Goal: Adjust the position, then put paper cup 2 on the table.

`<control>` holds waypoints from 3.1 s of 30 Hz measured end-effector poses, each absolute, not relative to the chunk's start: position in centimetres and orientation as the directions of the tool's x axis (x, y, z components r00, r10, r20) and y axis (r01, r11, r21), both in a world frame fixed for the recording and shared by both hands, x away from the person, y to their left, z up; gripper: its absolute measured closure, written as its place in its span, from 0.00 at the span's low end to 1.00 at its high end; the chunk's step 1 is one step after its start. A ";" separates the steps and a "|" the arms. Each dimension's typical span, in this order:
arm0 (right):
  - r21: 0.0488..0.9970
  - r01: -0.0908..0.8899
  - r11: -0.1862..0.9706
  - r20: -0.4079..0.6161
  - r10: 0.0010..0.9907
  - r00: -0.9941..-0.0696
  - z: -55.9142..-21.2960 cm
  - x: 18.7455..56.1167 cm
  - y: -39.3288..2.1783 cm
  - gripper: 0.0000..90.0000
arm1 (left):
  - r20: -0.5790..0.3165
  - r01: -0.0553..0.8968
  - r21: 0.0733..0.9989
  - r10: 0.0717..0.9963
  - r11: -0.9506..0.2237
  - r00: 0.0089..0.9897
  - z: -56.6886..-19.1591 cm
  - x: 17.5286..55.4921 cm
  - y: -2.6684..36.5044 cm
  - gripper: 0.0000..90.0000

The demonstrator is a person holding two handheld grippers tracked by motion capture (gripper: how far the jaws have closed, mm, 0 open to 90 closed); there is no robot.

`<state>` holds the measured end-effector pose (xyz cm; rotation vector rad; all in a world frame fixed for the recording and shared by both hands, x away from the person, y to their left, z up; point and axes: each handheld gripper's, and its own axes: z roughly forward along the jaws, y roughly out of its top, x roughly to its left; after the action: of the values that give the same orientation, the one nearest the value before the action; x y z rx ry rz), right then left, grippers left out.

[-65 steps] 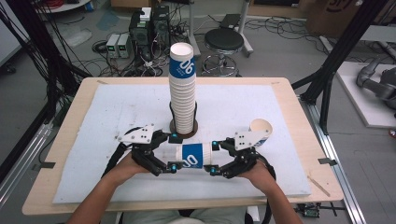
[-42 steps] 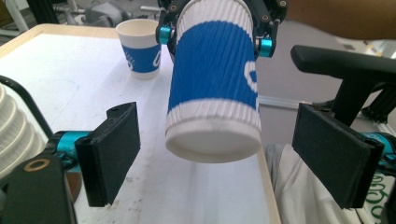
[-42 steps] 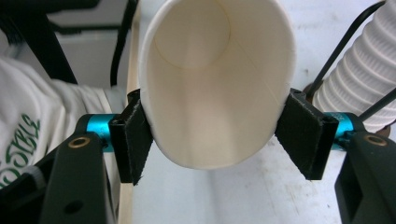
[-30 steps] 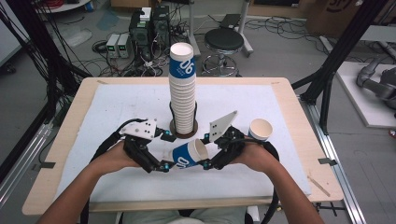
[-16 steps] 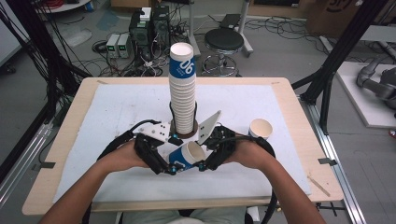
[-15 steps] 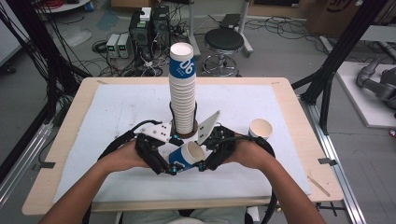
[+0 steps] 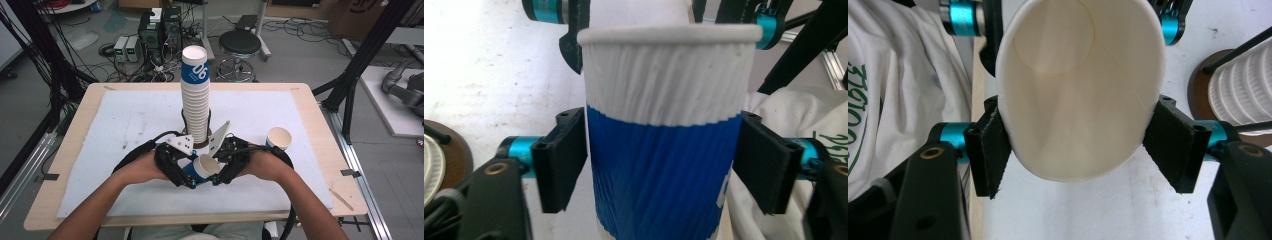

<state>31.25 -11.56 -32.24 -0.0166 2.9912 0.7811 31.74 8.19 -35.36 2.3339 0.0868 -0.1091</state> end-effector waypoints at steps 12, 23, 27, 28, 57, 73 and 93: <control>0.468 -0.031 0.883 -0.060 -0.003 -0.998 -32.5 31.2 -11.5 0.36 | -0.106 0.100 0.711 0.035 -0.696 0.994 -36.0 31.8 7.9 0.35; 0.568 -0.015 0.823 -0.047 0.015 -0.999 -32.3 31.2 -12.5 0.23 | -0.101 0.100 0.779 0.034 -0.619 0.994 -36.5 31.7 8.8 0.34; 0.642 0.010 0.767 -0.027 0.035 -0.999 -31.4 31.2 -13.5 0.23 | -0.101 0.111 0.815 0.050 -0.569 0.994 -36.6 31.7 9.6 0.34; 0.664 0.020 0.748 -0.022 0.047 -0.999 -31.2 31.2 -13.8 0.23 | -0.101 0.115 0.826 0.057 -0.552 0.993 -36.7 31.7 9.8 0.33; 0.929 0.195 0.314 0.011 0.504 -0.864 -35.0 30.0 -23.8 0.23 | -0.061 0.085 0.994 0.312 -0.064 0.948 -38.7 31.9 17.3 0.33; 0.937 0.206 0.282 0.002 0.587 -0.810 -36.5 29.6 -26.1 0.23 | -0.007 0.005 1.000 0.414 0.005 0.910 -39.7 31.7 20.0 0.32; 0.938 0.220 0.268 0.021 0.590 -0.807 -36.9 29.5 -26.0 0.23 | -0.027 0.005 0.999 0.482 0.046 0.876 -40.2 31.9 21.8 0.32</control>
<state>29.48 -26.01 -36.89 0.7400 2.2115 1.5523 31.88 21.81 -40.21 1.4913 0.4053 0.3793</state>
